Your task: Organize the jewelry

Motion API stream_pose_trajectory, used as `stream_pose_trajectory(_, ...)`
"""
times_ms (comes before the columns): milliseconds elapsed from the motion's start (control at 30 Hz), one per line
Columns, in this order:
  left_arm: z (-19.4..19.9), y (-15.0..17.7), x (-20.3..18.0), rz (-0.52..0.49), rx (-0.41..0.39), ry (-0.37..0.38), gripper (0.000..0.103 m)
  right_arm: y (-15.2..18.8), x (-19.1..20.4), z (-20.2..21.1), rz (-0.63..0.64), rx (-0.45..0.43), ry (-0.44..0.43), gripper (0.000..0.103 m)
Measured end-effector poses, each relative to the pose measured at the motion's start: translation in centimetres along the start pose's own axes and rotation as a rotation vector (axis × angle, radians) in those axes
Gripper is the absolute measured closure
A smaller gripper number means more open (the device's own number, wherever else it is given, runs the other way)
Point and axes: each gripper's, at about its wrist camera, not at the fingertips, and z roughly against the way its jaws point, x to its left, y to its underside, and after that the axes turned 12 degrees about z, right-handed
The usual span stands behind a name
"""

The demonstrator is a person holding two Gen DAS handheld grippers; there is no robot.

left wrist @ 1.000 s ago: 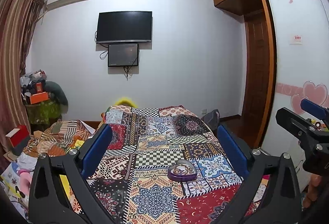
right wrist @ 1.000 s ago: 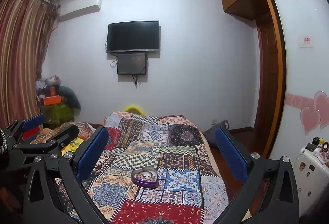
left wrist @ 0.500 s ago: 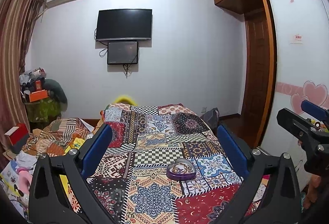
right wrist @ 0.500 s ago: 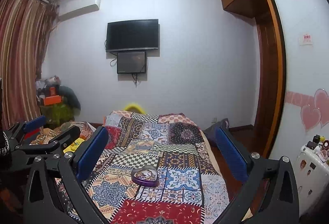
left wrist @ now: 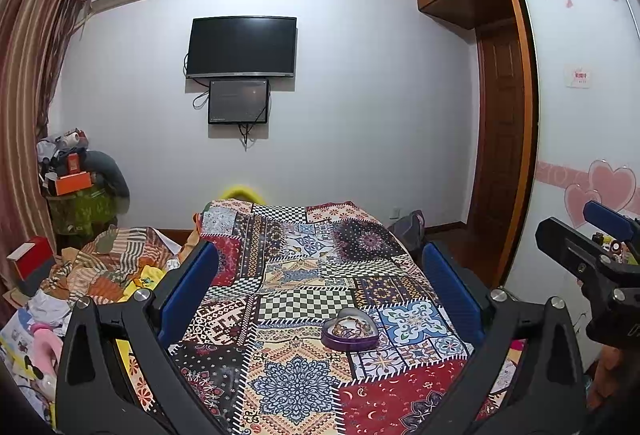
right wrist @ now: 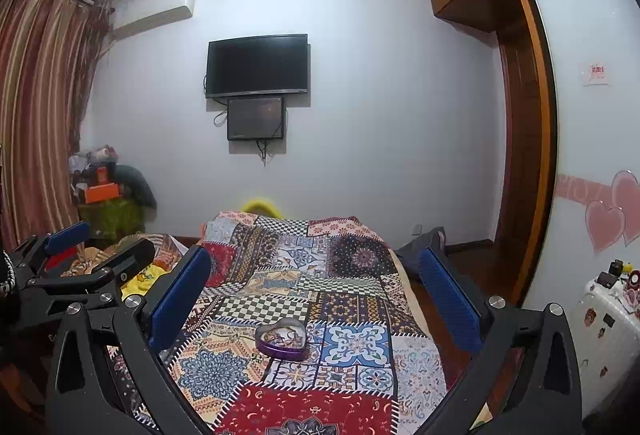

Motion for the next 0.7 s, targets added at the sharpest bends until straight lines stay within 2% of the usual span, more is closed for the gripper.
stream_pose_trajectory(700,-0.2,0.48,0.18,0.015,0.024,0.042,0.001,-0.05,-0.1,-0.29,-0.007,0.005,0.008,0.0)
